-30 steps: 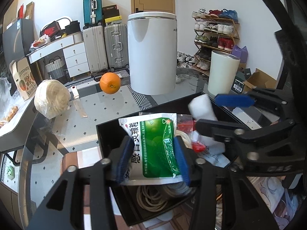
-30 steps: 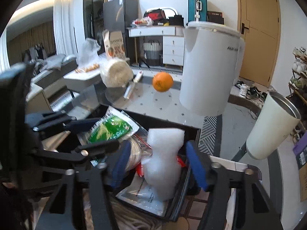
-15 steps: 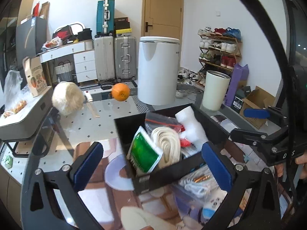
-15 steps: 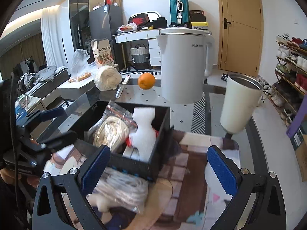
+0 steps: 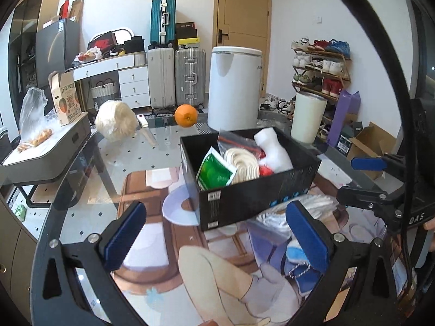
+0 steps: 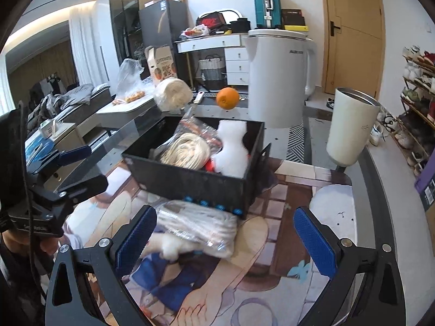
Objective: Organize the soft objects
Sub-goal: 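Move both grippers back toward the bagged white cable and plush keychain beside the box, then grasp the bagged white cable with the right gripper while the left approaches the plush keychain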
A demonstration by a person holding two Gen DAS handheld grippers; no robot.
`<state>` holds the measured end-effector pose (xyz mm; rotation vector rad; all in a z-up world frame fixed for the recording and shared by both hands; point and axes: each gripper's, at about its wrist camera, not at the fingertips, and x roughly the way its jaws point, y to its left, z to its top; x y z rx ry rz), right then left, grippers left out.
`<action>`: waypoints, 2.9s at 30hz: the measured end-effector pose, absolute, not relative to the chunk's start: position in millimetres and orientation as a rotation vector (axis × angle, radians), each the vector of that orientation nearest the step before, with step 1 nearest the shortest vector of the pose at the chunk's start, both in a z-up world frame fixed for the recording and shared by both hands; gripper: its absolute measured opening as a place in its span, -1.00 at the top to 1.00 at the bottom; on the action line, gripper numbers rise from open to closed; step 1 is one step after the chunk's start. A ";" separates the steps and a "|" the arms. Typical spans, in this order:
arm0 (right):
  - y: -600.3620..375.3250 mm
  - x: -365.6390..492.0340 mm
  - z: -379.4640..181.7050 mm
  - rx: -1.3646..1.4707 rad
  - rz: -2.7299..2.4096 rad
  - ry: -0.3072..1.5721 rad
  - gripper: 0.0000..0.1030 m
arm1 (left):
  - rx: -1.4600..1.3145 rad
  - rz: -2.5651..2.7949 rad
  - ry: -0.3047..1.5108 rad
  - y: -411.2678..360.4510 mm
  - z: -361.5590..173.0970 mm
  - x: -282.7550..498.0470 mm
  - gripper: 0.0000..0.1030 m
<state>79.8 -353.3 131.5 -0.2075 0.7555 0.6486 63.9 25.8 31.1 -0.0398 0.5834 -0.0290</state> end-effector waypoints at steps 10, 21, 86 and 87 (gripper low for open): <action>-351.7 69.6 119.7 -0.267 0.663 0.791 -0.99 | -0.044 -0.099 0.632 11.3 19.2 51.9 -1.00; -362.6 68.6 120.6 -0.290 0.663 0.796 -0.99 | -0.002 -0.195 0.709 -18.5 6.4 58.6 -1.00; -275.4 101.2 71.2 -0.277 0.656 0.963 -0.99 | -0.100 -0.140 0.805 17.2 -10.1 58.3 -1.00; -274.6 101.6 71.1 -0.273 0.649 0.958 -0.99 | -0.102 -0.140 0.805 17.7 -10.1 58.2 -1.00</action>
